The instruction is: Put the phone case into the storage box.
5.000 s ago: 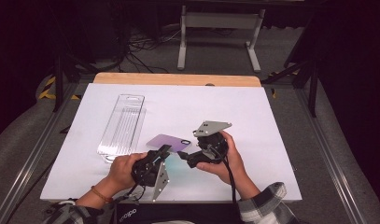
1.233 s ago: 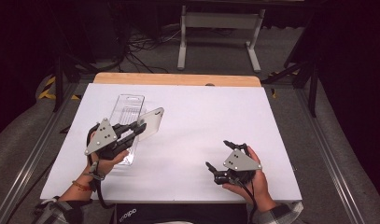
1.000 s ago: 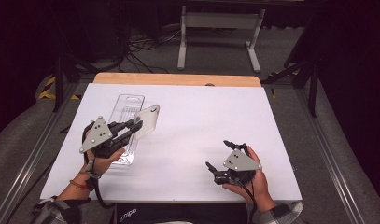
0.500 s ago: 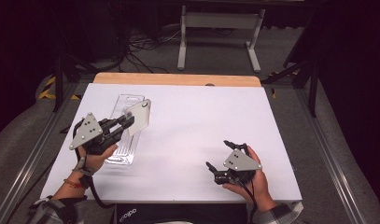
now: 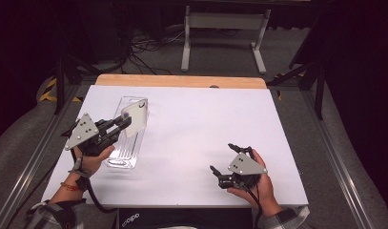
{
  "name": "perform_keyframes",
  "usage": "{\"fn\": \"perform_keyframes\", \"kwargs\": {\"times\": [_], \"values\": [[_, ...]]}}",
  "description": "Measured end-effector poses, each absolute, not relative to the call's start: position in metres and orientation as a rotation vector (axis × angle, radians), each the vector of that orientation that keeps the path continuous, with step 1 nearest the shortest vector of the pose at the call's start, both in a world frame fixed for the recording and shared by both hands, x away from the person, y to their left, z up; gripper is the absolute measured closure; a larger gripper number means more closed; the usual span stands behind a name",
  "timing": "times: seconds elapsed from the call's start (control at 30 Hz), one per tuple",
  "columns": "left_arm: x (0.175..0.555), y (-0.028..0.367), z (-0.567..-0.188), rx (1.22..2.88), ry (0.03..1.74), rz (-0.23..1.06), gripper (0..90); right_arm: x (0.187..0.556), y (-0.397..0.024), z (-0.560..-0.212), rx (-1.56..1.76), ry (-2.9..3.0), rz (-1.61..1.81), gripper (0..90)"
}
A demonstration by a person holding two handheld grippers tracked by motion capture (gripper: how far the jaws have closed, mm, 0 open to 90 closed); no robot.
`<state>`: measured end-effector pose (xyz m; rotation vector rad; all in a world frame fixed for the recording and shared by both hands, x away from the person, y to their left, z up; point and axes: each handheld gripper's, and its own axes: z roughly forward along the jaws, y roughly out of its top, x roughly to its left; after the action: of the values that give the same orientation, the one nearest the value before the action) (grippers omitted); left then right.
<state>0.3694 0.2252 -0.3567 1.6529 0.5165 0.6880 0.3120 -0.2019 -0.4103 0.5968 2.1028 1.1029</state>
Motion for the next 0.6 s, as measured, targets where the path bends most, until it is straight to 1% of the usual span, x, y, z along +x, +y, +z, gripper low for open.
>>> {"fn": "perform_keyframes", "kwargs": {"times": [0.47,0.6], "values": [[0.377,0.236,-0.36,1.666,0.554,0.702,81.2,0.313,-0.2,-0.412,0.592,2.115,1.099,12.0],[0.38,0.238,-0.362,1.657,0.572,0.689,81.1,0.314,-0.2,-0.413,0.597,2.115,1.1,12.0]]}}
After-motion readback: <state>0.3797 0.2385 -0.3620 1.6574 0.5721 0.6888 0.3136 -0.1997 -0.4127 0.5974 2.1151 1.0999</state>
